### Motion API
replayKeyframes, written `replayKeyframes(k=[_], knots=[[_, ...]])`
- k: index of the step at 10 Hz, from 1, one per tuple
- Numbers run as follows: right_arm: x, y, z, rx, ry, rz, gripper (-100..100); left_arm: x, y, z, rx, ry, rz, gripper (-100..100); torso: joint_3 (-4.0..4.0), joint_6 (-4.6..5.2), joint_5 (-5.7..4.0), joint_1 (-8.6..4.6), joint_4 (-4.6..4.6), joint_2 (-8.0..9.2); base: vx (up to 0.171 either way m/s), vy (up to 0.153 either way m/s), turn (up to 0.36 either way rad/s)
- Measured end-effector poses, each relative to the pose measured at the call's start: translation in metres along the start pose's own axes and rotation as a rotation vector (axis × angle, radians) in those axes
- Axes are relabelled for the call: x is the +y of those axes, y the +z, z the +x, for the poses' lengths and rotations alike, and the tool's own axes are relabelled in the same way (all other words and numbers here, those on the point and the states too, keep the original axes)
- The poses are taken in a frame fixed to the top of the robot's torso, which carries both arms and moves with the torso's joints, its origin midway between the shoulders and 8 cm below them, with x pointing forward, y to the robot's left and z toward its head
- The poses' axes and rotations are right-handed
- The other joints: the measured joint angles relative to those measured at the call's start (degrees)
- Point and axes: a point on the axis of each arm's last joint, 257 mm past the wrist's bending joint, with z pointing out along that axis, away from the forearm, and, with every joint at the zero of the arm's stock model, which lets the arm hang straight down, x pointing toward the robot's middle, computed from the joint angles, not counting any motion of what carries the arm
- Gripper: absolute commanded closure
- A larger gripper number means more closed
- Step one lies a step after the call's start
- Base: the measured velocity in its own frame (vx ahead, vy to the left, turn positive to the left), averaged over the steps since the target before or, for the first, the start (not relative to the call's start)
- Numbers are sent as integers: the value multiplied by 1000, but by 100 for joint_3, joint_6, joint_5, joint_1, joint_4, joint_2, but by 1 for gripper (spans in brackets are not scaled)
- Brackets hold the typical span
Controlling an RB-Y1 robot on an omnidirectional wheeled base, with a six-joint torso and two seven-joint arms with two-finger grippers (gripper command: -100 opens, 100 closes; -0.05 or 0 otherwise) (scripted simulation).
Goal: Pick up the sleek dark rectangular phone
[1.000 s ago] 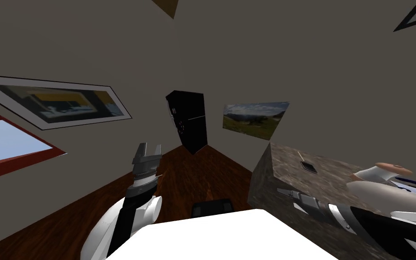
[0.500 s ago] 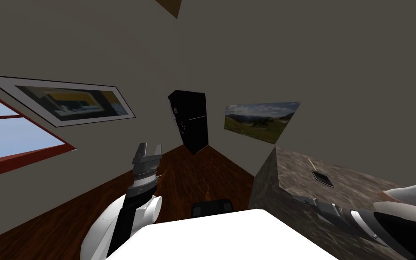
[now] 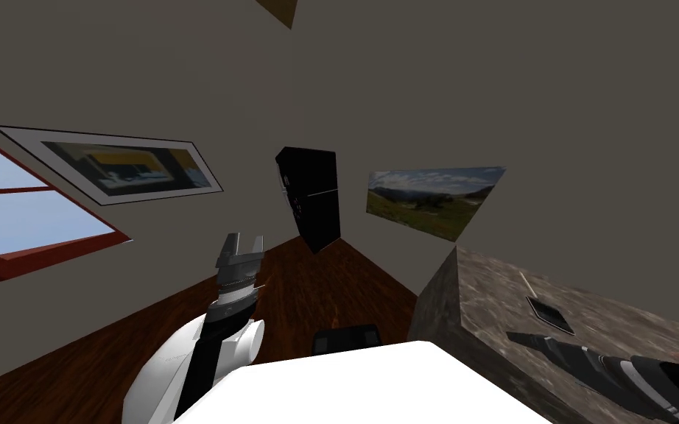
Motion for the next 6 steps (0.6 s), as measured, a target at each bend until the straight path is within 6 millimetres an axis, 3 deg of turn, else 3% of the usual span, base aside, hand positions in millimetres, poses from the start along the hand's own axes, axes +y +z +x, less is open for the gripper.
replayKeyframes(k=[6], knots=[[-80,-24,11,-3,35,195,-100,0,0,0,0,0,0,0,-8,-2,-5,-21,-3,-14,120,-199,94]])
